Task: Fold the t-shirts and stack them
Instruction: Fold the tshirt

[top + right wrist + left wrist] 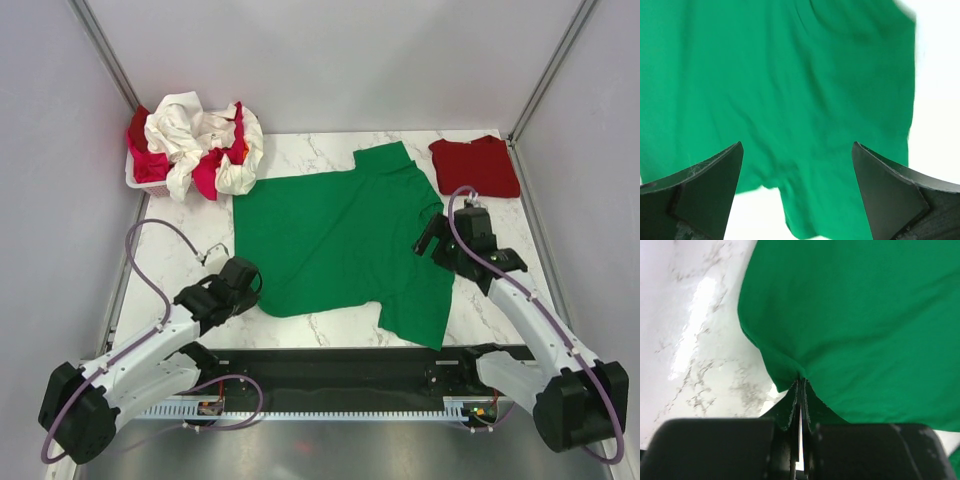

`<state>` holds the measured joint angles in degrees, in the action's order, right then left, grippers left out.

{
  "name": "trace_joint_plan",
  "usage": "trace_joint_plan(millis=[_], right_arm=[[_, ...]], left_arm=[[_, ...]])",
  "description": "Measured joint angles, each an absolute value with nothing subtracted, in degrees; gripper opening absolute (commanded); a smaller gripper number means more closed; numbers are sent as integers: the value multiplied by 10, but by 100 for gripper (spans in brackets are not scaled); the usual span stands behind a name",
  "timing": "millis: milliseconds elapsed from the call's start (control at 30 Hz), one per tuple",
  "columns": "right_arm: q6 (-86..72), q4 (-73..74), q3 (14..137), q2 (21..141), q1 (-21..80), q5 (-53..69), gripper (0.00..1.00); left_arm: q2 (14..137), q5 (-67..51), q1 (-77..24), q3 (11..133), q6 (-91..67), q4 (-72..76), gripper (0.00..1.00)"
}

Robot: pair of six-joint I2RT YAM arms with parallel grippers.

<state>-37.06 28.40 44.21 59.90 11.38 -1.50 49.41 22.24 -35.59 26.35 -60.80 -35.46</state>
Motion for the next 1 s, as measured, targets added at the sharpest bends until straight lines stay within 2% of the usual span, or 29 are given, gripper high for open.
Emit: trace_joint_plan(millis=[300,500,567,600,667,700,800,1000], right_arm=[[-468,393,361,515,272,-43,98],[-498,456,325,514,337,-66,90],[-509,466,324,523,371,-70,84],[-514,468,324,532,386,-70,76],[-521,470,323,550,409,-71,68],[-522,472,322,559,418,-73,59],[-523,474,317,565,427,-83,45],[-530,472,287,571,446,-92,45]], left_arm=[[475,226,-349,295,-595,-335,2],[470,226,-332,295,-573,-330,2],[468,225,-331,295,-555,-320,2],[466,225,-331,295,-549,-316,2],[460,224,-331,293,-543,-310,2],[455,224,-331,291,-540,-307,2],[443,223,-331,280,-537,-301,2],[437,218,-331,268,-535,-299,2]])
